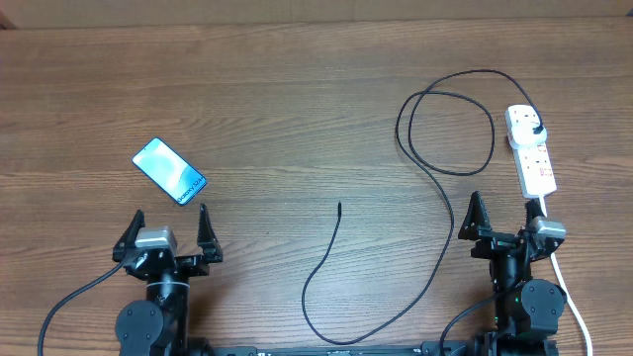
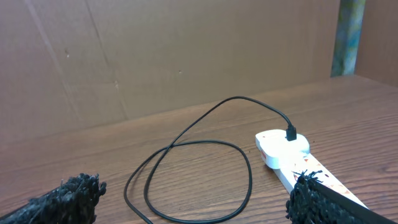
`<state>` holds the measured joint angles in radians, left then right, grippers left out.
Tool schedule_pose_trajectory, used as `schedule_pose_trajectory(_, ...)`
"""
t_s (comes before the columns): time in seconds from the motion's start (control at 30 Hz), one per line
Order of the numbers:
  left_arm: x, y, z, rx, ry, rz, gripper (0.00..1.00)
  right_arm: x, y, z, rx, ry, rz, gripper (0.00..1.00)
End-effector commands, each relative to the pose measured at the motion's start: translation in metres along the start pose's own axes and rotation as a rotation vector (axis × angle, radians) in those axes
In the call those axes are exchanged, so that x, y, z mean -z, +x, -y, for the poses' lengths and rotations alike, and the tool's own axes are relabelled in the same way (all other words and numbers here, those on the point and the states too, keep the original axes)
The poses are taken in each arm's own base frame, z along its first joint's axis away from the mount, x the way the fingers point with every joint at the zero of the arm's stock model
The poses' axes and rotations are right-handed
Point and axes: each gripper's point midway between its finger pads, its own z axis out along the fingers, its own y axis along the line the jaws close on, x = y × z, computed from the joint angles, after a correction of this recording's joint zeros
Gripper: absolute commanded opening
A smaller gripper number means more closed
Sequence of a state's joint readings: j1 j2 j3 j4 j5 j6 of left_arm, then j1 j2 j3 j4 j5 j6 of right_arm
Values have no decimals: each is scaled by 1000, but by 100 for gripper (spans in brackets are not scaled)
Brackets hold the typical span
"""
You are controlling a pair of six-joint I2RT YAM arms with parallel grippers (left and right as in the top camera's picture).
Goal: Plug charger to phone and switch on socket
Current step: 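Move the left gripper forward over the Galaxy S24+ phone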
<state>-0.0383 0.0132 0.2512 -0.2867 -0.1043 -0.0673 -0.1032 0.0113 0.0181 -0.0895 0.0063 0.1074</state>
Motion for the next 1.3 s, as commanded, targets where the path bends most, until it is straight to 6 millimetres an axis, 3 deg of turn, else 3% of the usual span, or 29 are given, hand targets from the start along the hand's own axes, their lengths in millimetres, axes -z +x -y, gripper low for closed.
schedule_pose_trajectory(0.0, 8, -29, -7, 1, -44, 40, 99, 0, 3, -1, 4, -5, -2, 100)
schedule_pose_trajectory(0.83, -27, -93, 2, -25, -73, -436, 100, 0, 3, -1, 4, -5, -2, 100)
schedule_pose_trajectory(1.1, -40, -86, 4, -39, -94, -698, 100, 0, 3, -1, 4, -5, -2, 100)
schedule_pose_trajectory(1.27, -46, -65, 10, -77, -57, -912, 99, 0, 3, -1, 4, -5, -2, 100)
